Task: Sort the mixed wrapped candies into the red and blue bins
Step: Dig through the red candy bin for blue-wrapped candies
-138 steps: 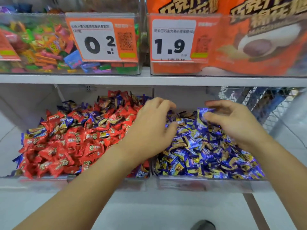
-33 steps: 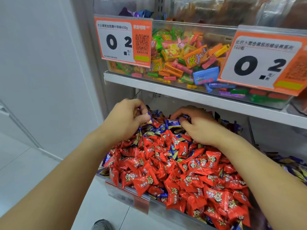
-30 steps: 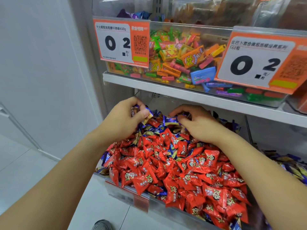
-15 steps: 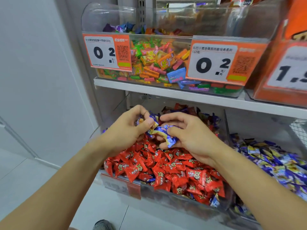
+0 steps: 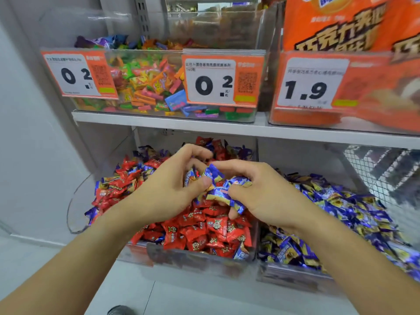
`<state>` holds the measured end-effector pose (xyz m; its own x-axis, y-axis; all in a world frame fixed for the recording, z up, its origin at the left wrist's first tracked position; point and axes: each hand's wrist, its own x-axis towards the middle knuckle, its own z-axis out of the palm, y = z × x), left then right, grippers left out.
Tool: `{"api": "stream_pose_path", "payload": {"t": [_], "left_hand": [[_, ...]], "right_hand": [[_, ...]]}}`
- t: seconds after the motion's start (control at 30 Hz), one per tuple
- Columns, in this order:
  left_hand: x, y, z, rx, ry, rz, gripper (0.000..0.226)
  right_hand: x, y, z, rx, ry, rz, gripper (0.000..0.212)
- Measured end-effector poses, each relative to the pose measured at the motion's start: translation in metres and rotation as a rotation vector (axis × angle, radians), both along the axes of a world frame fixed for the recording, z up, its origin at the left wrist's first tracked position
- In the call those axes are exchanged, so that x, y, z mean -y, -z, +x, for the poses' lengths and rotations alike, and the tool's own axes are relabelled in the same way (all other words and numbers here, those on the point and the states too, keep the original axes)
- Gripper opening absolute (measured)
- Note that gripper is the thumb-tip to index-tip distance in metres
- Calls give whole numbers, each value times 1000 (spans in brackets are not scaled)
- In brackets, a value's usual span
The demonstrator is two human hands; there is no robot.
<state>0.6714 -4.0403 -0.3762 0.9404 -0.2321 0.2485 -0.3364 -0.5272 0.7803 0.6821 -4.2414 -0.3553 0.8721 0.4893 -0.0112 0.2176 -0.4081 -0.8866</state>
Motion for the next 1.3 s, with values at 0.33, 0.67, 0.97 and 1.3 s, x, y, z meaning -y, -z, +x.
{"api": "stream_pose_path", "payload": {"t": [0.33,0.67,0.97,1.3], "left_hand": [[108,-6,26,42,2,25,13],[154,-6,41,63,-16,365,38],[71,28,15,61,-75,591,37],[22,14,-4,112,-217,591,42]], "right_hand": [[105,8,25,-28,304,43,29],[137,42,55,193,454,62,47],[100,83,53,273,-57,-795,58],[69,51,73,167,232,-1059,58]]}}
